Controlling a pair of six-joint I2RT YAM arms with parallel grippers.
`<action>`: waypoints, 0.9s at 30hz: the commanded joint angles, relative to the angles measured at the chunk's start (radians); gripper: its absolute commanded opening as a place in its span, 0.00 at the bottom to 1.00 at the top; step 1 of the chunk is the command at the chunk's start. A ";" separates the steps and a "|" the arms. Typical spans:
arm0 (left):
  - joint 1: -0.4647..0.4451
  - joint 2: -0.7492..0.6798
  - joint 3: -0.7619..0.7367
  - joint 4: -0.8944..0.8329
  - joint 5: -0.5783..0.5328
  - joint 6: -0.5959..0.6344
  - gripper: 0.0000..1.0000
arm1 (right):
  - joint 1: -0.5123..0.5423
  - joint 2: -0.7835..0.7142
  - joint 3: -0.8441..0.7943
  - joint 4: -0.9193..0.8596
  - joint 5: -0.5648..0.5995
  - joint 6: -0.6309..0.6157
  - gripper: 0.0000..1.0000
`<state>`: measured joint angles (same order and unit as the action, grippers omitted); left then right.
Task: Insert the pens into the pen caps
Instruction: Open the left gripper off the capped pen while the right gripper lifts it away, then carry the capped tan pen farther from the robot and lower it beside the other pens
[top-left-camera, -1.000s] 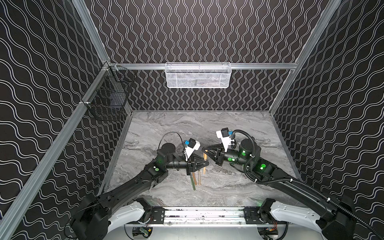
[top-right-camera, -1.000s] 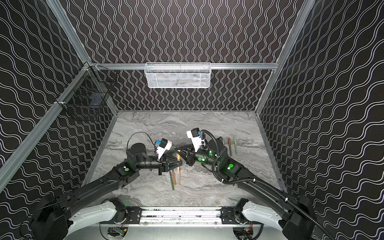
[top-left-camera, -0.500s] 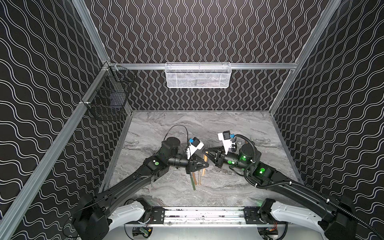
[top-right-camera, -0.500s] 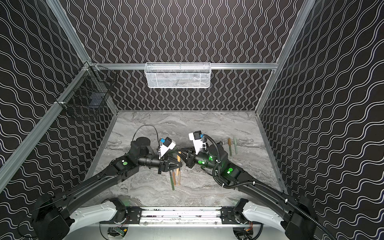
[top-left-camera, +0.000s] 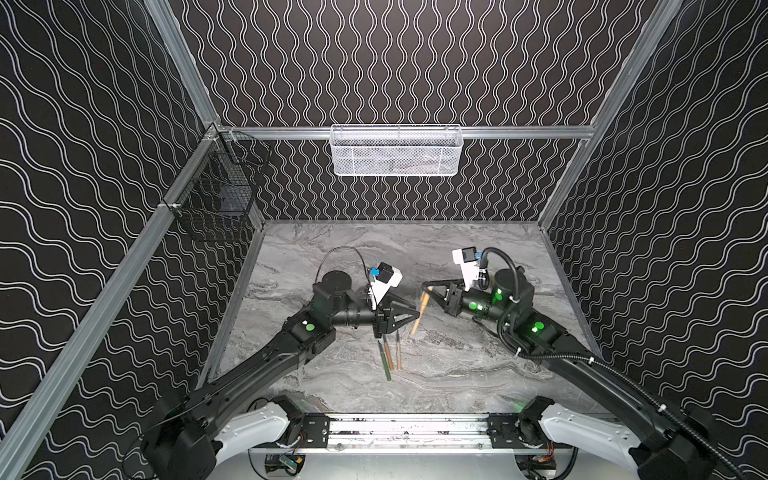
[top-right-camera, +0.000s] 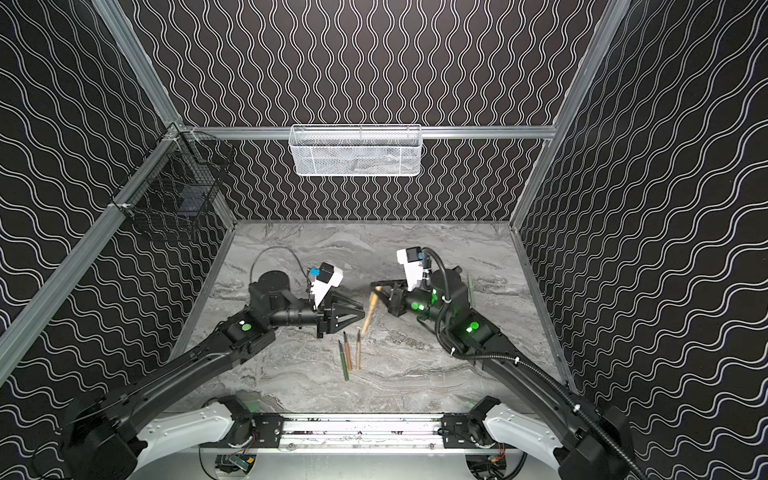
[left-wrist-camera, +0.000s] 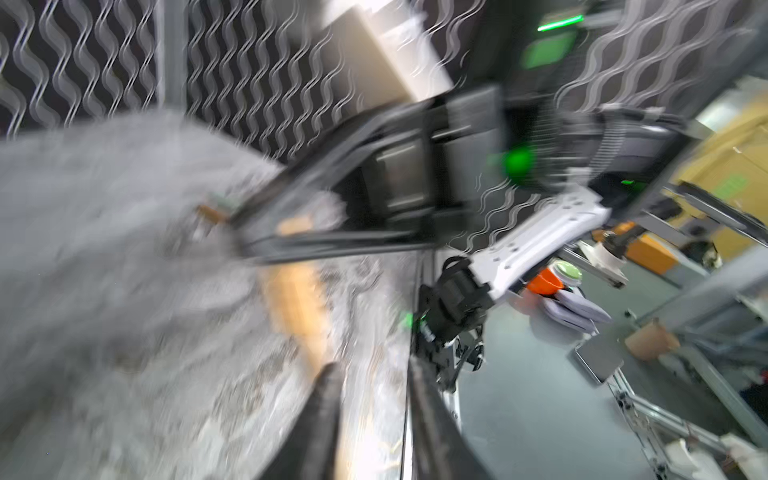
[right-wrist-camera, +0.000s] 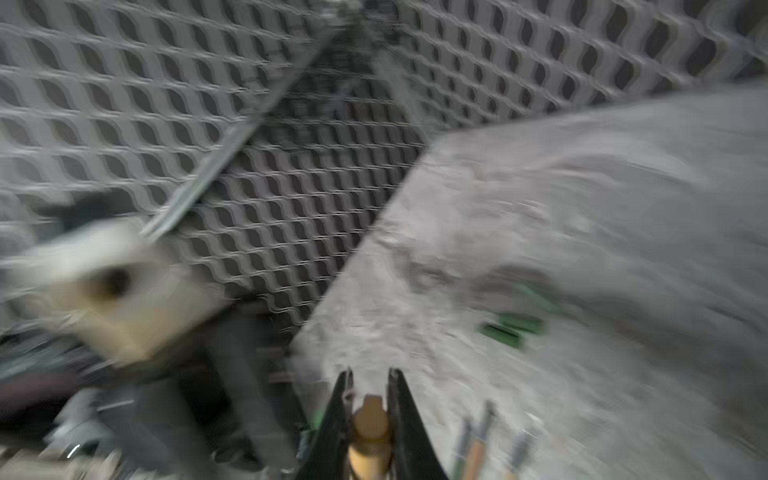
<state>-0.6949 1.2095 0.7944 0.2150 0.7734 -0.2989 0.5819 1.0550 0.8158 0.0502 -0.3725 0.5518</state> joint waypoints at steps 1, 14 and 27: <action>0.000 -0.047 -0.003 0.025 0.028 0.053 0.53 | -0.107 0.013 0.045 -0.172 -0.040 -0.084 0.00; -0.007 -0.262 0.044 -0.430 -0.085 0.149 0.99 | -0.468 0.419 0.320 -0.540 0.097 -0.469 0.00; -0.006 -0.362 0.067 -0.683 -0.119 0.249 0.99 | -0.489 0.825 0.587 -0.680 0.380 -0.559 0.00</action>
<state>-0.7013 0.8616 0.8692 -0.4259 0.6685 -0.0891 0.0978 1.8462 1.3670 -0.5743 -0.0753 0.0334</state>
